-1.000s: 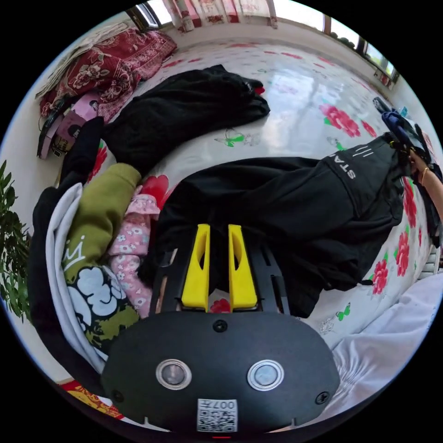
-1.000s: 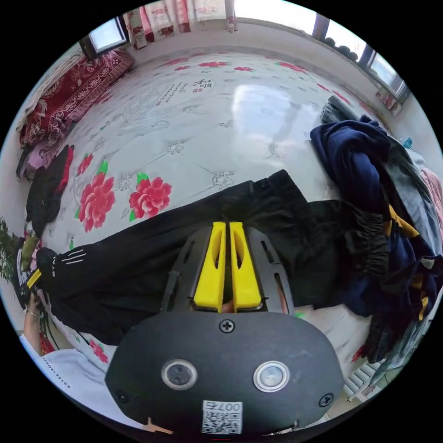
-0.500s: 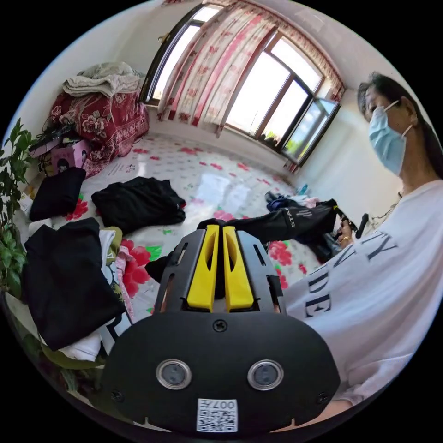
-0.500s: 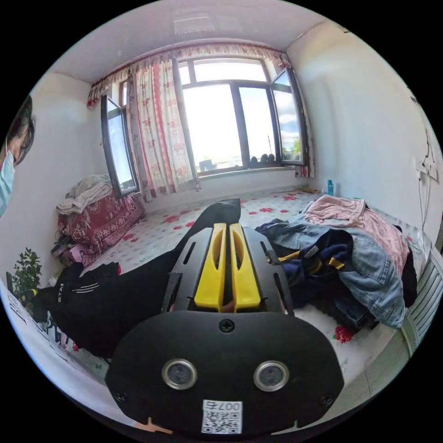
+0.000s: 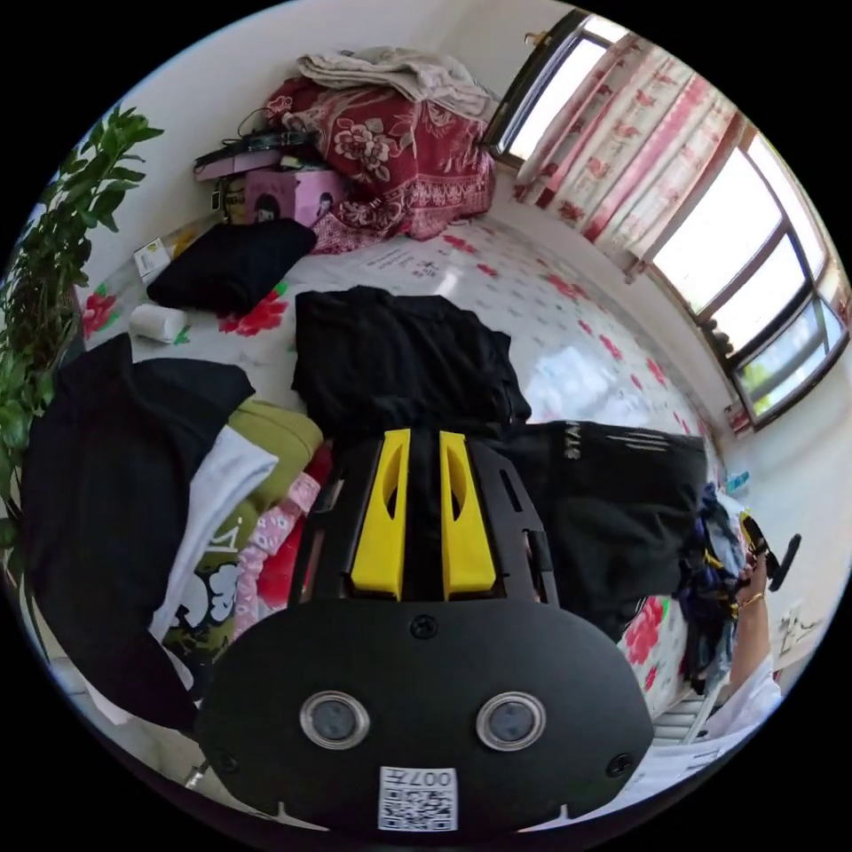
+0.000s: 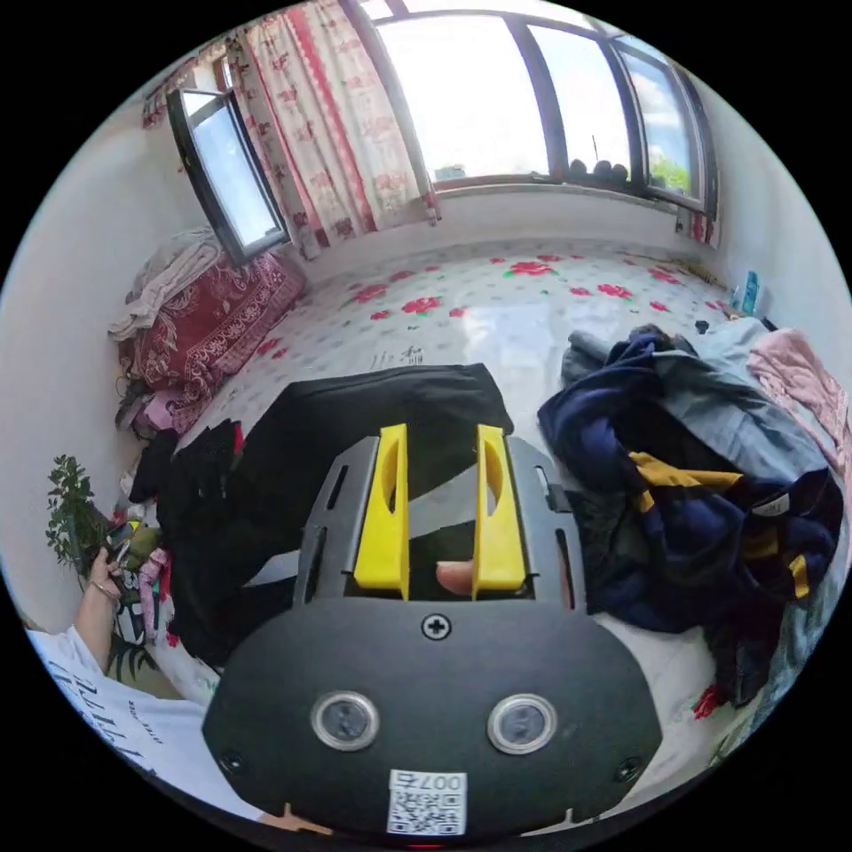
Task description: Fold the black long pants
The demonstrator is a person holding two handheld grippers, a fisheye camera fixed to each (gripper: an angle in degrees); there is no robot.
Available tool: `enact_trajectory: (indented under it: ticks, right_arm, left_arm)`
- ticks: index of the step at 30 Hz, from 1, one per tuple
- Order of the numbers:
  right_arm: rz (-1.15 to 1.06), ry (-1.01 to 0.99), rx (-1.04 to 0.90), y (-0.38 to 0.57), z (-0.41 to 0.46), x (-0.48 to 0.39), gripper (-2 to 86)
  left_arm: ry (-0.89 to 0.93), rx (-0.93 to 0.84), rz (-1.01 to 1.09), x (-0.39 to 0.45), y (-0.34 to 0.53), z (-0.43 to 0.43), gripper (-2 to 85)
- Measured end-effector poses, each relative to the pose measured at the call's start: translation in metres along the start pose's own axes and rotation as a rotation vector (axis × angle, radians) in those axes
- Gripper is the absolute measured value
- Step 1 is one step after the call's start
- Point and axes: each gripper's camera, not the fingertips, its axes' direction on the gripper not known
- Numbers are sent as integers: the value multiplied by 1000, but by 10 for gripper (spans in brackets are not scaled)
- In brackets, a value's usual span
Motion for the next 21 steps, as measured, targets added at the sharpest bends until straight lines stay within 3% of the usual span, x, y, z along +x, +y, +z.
enact_trajectory:
  ticks: [6,12,17,19,21]
  right_arm:
    - [133,120,-233,97,57,57,104]
    - [174,129,-244,85,85,67,105]
    - [241,201,-298,67,89,69,33]
    - [279,155,-254,71,67,76,16]
    - [334,83,-35,91,2,82,5]
  left_arm:
    - [-30,-213,138,7,108,17,97]
    - [-106,-390,211,38,158,58,113]
    - [-304,-358,565,88,172,83,71]
    - [-366,-406,592,89,173,82,38]
    - [-380,-395,586,83,175,66,21]
